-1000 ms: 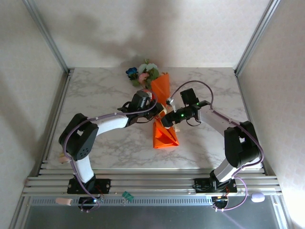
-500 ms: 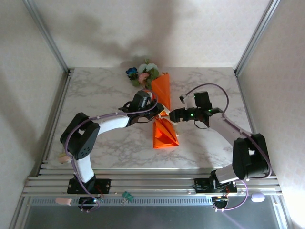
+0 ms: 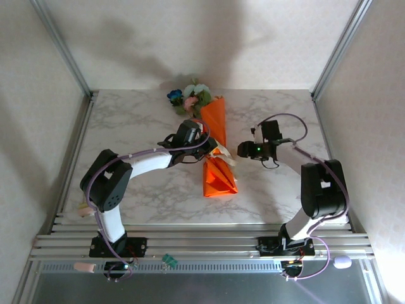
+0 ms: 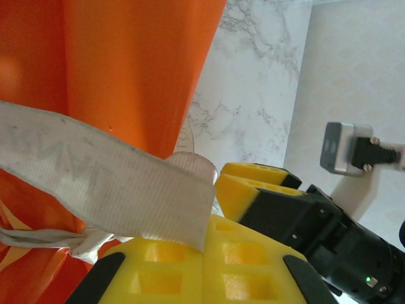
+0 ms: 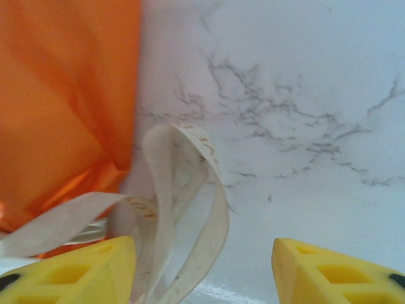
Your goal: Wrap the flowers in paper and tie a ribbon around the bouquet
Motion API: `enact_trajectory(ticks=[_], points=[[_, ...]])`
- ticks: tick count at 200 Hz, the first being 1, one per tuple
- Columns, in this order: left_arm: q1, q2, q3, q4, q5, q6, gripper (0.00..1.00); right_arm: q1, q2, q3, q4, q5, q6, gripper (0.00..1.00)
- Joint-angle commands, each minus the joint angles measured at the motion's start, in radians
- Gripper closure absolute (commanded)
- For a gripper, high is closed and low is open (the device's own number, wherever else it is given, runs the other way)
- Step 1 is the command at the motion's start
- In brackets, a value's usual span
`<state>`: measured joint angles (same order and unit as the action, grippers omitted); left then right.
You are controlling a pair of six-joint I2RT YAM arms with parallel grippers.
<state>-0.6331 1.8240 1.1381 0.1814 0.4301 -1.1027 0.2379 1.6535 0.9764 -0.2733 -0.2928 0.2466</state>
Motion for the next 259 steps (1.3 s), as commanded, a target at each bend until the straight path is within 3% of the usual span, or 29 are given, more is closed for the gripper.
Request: enact_trajectory(ticks=[1, 27, 76, 100, 141, 202, 259], points=[[-0.006, 0.010, 0.038, -0.025, -0.010, 0.024, 1.00, 0.051, 0.048, 0.095, -0.103, 0.106, -0.027, 0.37], [-0.011, 0.002, 0.035, -0.057, -0.017, 0.032, 1.00, 0.091, 0.096, 0.143, -0.166, 0.205, -0.042, 0.31], [-0.036, -0.020, 0.046, -0.192, -0.059, 0.084, 1.00, 0.138, 0.169, 0.200, -0.201, 0.274, -0.046, 0.35], [-0.039, -0.025, 0.043, -0.207, -0.066, 0.087, 1.00, 0.156, 0.187, 0.200, -0.194, 0.289, -0.035, 0.42], [-0.040, -0.016, 0.070, -0.218, -0.072, 0.093, 1.00, 0.158, 0.206, 0.211, -0.192, 0.291, -0.030, 0.63], [-0.040, -0.012, 0.072, -0.214, -0.076, 0.093, 1.00, 0.158, 0.103, 0.171, -0.144, 0.327, -0.013, 1.00], [-0.041, -0.009, 0.075, -0.210, -0.077, 0.093, 1.00, 0.151, -0.043, 0.088, -0.095, 0.272, -0.001, 1.00]])
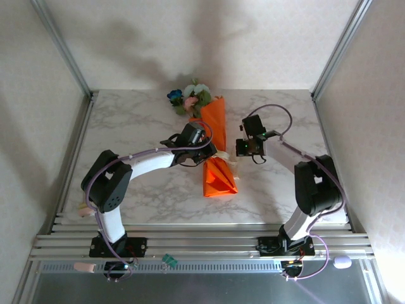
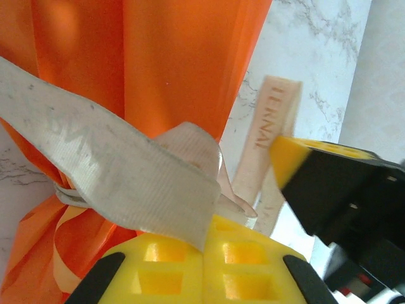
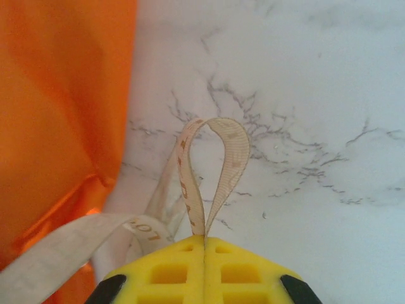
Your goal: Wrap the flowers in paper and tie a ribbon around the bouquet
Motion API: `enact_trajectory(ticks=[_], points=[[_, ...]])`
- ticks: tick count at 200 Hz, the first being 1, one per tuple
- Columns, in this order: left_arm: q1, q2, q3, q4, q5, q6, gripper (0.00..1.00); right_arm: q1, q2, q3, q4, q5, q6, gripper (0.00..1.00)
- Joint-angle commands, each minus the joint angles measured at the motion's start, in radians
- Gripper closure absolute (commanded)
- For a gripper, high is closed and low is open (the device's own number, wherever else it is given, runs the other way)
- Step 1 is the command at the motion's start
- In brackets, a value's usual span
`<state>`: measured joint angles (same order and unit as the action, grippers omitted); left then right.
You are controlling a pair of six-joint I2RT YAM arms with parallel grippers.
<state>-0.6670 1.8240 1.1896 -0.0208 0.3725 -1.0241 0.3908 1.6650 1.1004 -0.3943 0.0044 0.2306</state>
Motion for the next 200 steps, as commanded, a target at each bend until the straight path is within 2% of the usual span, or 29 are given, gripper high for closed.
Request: enact_trajectory(ticks=[1, 32, 83, 105, 139, 200], points=[[-0.007, -0.009, 0.023, -0.008, -0.020, 0.014, 1.00, -0.002, -0.056, -0.037, 0.026, -0.027, 0.015, 1.00], [-0.006, -0.011, 0.017, 0.000, -0.021, 0.011, 1.00, -0.007, -0.106, -0.056, 0.033, -0.112, 0.013, 1.00], [-0.006, -0.010, 0.019, 0.022, -0.017, 0.019, 1.00, -0.007, -0.144, -0.028, 0.017, -0.355, -0.007, 1.00], [-0.006, -0.024, 0.011, 0.028, -0.014, 0.033, 1.00, -0.022, -0.061, 0.049, -0.041, -0.471, -0.083, 1.00], [-0.007, -0.052, -0.016, 0.040, -0.020, 0.044, 1.00, -0.030, 0.073, 0.165, -0.103, -0.576, -0.146, 1.00], [-0.006, -0.097, -0.080, 0.095, -0.020, 0.025, 1.00, -0.014, 0.167, 0.244, -0.157, -0.615, -0.185, 1.00]])
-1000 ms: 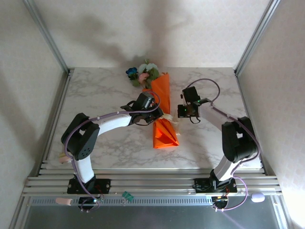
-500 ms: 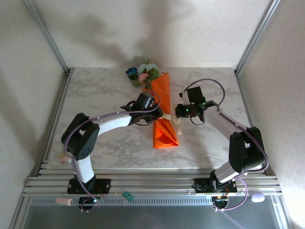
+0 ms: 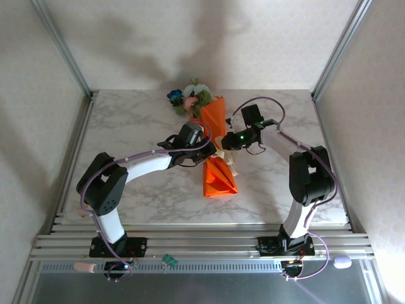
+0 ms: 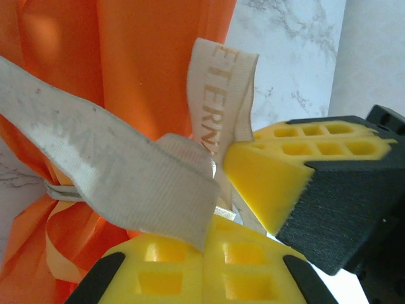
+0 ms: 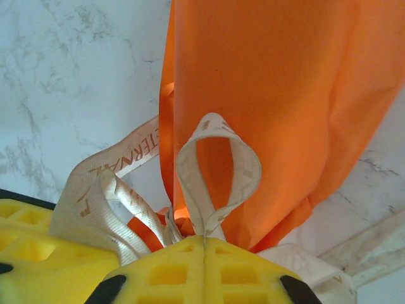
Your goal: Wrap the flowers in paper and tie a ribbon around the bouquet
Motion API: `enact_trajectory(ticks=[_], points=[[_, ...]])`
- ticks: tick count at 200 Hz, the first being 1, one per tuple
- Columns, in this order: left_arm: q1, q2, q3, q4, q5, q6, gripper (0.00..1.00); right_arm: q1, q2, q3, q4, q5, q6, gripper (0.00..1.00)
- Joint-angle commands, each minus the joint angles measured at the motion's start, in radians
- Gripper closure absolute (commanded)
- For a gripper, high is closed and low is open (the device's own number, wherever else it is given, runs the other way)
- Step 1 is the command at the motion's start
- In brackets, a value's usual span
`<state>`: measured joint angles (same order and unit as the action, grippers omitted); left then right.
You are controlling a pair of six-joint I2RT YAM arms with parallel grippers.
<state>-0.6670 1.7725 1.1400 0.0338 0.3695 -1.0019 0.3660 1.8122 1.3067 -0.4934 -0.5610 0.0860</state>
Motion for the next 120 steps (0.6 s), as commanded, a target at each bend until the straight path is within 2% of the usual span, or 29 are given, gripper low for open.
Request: enact_trajectory(ticks=[1, 72, 120], points=[[-0.006, -0.046, -0.031, 0.041, -0.017, 0.002, 1.00, 0.013, 0.021, 0.038, -0.059, -0.049, -0.041, 1.00], [-0.006, -0.066, -0.063, 0.083, -0.021, -0.001, 1.00, 0.029, 0.021, 0.001, -0.069, -0.090, -0.065, 1.00], [-0.005, -0.062, -0.068, 0.077, -0.027, 0.001, 1.00, 0.028, 0.076, 0.061, -0.138, -0.137, -0.104, 1.00]])
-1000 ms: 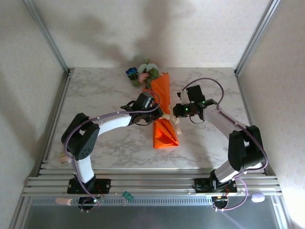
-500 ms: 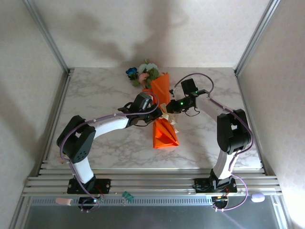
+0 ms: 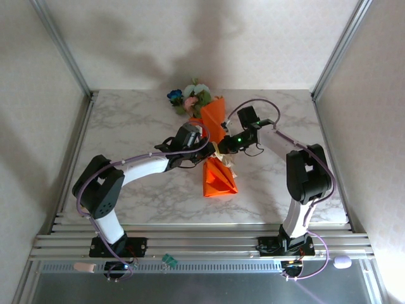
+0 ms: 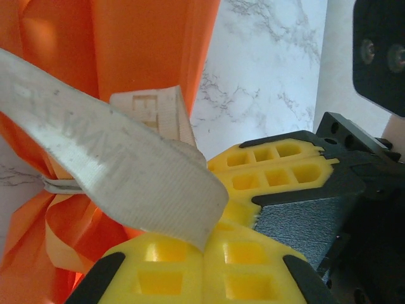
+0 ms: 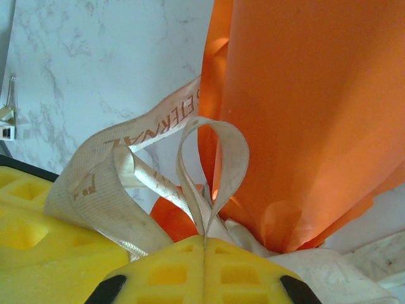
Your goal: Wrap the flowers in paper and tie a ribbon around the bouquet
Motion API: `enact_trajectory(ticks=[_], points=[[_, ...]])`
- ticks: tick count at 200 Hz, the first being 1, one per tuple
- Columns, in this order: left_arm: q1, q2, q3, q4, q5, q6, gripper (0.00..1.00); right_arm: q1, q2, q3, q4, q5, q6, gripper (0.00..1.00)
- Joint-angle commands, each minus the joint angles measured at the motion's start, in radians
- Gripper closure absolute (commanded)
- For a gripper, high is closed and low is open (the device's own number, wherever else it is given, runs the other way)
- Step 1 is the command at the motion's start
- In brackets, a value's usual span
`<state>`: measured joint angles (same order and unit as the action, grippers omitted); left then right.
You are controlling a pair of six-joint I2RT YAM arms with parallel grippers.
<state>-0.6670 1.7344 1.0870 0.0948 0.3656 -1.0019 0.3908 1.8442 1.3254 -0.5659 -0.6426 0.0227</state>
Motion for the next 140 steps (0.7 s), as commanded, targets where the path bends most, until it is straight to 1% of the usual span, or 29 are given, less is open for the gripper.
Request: enact_trajectory(ticks=[1, 102, 113, 140], points=[[-0.005, -0.024, -0.015, 0.016, -0.024, 0.001, 1.00, 0.003, 0.045, 0.043, -0.066, -0.057, -0.041, 1.00], [0.028, 0.073, 0.068, 0.021, -0.018, 0.014, 1.00, -0.003, 0.066, 0.039, -0.062, -0.074, -0.027, 1.00], [0.031, 0.086, 0.083, 0.011, -0.019, 0.016, 1.00, -0.008, 0.064, 0.035, -0.056, -0.075, -0.022, 0.97], [0.035, 0.107, 0.105, 0.008, -0.014, 0.020, 1.00, -0.024, 0.049, 0.013, -0.021, -0.105, 0.004, 0.82]])
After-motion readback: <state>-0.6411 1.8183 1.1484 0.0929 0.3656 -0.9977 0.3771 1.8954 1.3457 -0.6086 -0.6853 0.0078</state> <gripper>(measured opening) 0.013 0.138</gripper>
